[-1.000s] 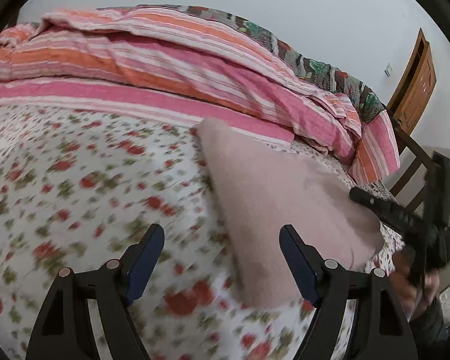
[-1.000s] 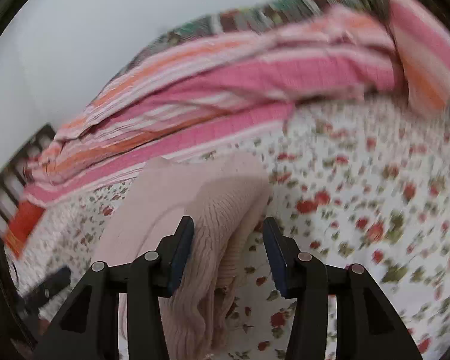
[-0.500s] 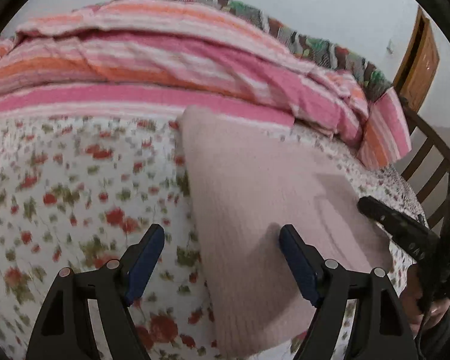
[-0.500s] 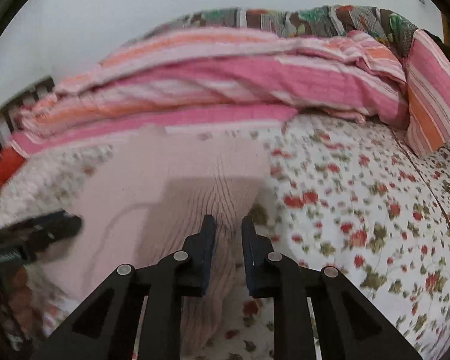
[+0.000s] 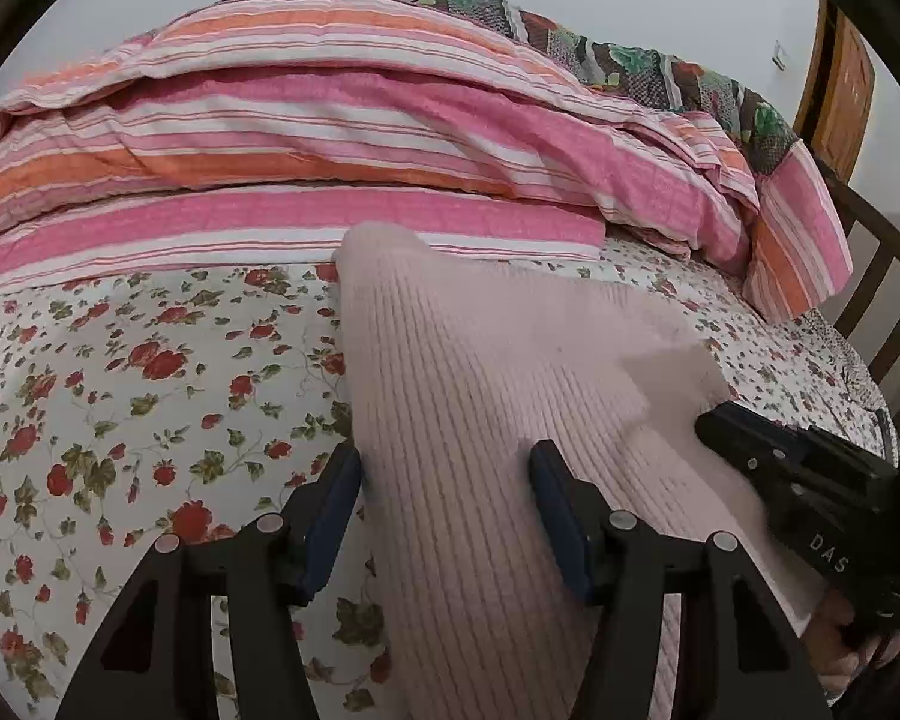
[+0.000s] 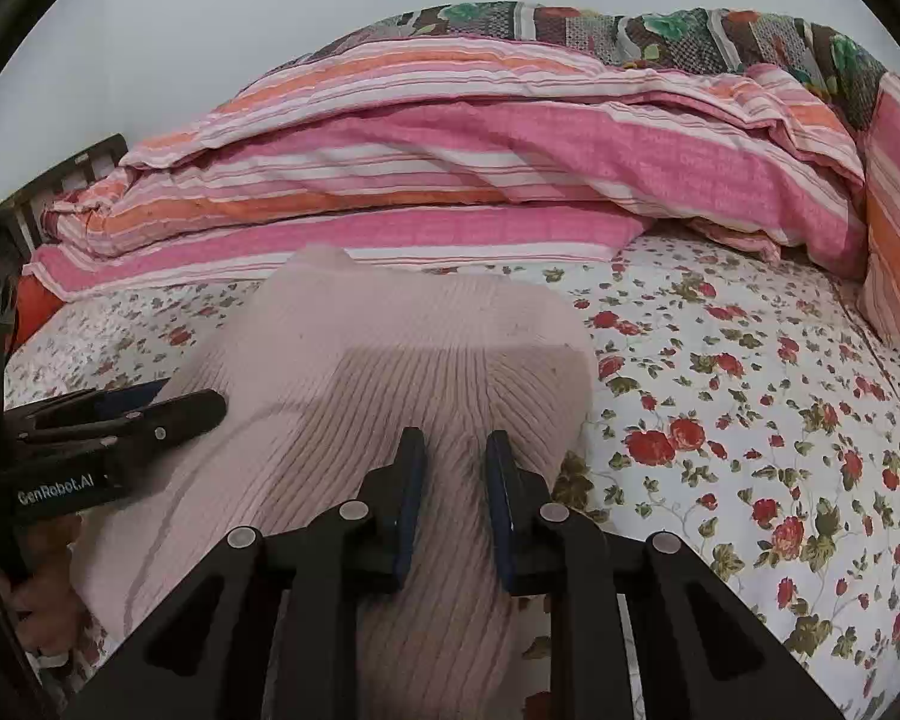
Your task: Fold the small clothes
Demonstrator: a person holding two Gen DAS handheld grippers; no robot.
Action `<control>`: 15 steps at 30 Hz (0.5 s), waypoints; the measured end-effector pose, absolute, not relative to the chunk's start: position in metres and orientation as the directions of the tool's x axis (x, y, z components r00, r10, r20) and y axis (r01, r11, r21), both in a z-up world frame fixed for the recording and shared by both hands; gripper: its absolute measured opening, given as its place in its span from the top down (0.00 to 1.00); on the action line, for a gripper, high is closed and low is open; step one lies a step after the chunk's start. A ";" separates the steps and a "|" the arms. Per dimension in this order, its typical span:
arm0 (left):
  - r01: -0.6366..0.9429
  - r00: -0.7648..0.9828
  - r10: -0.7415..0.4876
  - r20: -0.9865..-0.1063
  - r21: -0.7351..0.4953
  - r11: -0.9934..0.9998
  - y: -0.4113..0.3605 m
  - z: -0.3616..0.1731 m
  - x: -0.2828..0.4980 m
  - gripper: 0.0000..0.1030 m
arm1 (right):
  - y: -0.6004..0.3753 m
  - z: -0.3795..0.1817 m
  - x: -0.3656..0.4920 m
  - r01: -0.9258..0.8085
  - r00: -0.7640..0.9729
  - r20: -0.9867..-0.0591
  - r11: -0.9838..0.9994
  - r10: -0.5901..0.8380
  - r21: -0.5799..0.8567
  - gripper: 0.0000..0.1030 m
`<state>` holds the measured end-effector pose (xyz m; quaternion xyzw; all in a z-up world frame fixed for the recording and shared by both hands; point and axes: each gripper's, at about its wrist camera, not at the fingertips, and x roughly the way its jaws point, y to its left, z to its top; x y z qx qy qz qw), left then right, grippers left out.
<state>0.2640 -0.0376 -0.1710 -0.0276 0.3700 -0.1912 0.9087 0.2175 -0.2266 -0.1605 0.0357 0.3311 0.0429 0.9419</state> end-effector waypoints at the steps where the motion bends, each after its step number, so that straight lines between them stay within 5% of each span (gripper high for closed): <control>1: 0.322 0.660 -0.361 -0.659 -0.186 0.928 -0.038 -0.173 0.263 0.42 | -0.225 -0.162 0.220 -0.053 0.776 -0.624 0.995 0.097 0.089 0.81; 15: 0.280 0.722 -0.303 -0.622 -0.138 0.950 -0.039 -0.180 0.261 0.25 | -0.220 -0.170 0.216 -0.027 0.808 -0.588 0.999 0.043 0.037 0.81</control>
